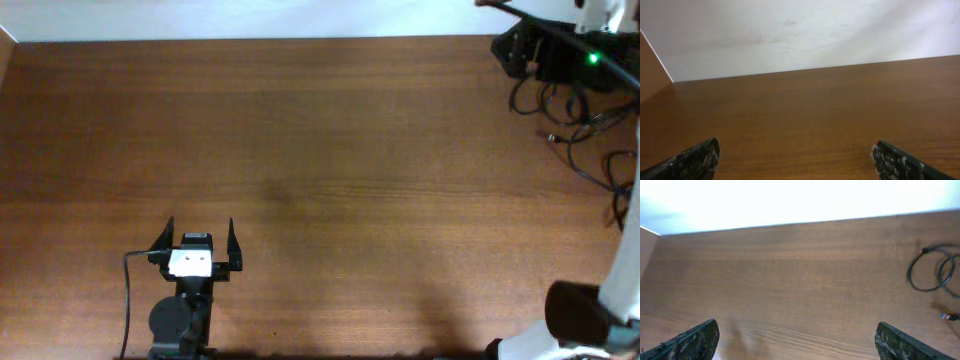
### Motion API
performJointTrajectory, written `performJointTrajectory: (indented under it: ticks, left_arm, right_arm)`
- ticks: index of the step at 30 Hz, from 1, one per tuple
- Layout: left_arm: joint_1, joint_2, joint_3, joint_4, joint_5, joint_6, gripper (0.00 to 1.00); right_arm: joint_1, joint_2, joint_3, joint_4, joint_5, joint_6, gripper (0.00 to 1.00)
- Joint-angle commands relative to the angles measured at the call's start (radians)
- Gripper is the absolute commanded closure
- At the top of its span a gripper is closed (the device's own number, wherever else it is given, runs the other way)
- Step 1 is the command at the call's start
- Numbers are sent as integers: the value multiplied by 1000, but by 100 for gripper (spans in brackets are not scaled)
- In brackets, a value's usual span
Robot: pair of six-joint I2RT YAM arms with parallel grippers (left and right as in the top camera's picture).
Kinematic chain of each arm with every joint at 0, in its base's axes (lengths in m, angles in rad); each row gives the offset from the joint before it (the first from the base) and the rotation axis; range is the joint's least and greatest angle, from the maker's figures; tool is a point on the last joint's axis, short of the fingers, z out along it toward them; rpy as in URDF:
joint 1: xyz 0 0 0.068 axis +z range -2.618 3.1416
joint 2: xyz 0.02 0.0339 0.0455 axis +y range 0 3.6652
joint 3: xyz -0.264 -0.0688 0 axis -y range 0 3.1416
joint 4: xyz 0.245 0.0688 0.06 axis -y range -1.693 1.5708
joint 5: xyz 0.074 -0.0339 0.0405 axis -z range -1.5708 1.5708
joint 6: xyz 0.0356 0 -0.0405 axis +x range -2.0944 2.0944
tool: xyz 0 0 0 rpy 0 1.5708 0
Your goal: Untangle cables
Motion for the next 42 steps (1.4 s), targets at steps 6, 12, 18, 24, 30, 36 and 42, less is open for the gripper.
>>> performJointTrajectory:
  ticks: [6,12,18,24,30,36,42]
  left_arm:
    - [5,-8,-1,-5,-18,20,1]
    - [5,-8,-1,-5,-18,20,1]
    - [5,-8,-1,-5,-18,20,1]
    - [5,-8,-1,-5,-18,20,1]
    - [5,-8,-1,-5,-18,20,1]
    - [5,-8,-1,-5,-18,20,1]
    - [5,-8,-1,-5,-18,20,1]
  right_arm:
    - [-5,-357,13,0,-9,-3,2]
    - [-5,-494,12,-64,178,-90,2]
    - [-5,-720,-407,99,249,-93,2]
    - [-5,-1059,-1317,637,193,-89,2]
    - [67,-1266,-1824,1051,194,-89,2]
    - [86,-1386,-2070,1256,201,-89,2]
    - [87,-1546,-2297,1492,201,-51,2]
